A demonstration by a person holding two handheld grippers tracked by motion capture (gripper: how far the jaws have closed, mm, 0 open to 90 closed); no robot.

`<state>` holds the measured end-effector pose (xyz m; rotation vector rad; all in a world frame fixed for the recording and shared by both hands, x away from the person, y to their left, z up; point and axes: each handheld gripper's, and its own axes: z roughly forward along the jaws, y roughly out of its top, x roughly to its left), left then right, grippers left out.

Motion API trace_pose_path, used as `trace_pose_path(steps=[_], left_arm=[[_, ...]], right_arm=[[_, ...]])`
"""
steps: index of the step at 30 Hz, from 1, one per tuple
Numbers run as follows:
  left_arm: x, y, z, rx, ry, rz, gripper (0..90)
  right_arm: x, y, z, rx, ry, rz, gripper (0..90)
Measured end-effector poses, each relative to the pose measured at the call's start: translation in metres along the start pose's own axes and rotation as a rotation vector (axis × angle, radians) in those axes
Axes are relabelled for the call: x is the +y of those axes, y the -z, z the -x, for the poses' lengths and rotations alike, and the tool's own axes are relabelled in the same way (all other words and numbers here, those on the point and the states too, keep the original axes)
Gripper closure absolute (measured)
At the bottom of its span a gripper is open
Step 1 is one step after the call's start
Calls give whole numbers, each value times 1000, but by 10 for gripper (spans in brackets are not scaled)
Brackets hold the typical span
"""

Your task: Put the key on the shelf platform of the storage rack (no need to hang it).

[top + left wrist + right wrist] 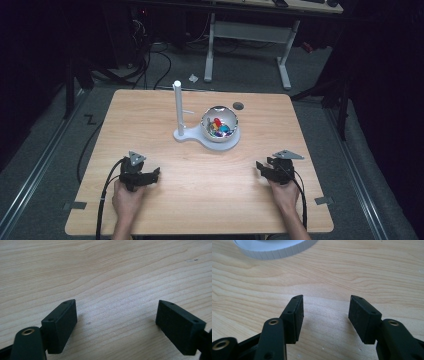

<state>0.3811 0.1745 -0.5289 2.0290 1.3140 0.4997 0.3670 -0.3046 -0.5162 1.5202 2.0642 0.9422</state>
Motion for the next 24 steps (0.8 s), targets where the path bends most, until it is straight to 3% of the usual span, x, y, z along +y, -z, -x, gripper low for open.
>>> trace_pose_path(steps=[11, 24], left_arm=[[0, 0, 0, 0, 0, 0, 178], [0, 0, 0, 0, -1, 0, 178]], right_arm=[[1, -5, -4, -50, 61, -34, 431], [1, -5, -4, -49, 57, -35, 425]])
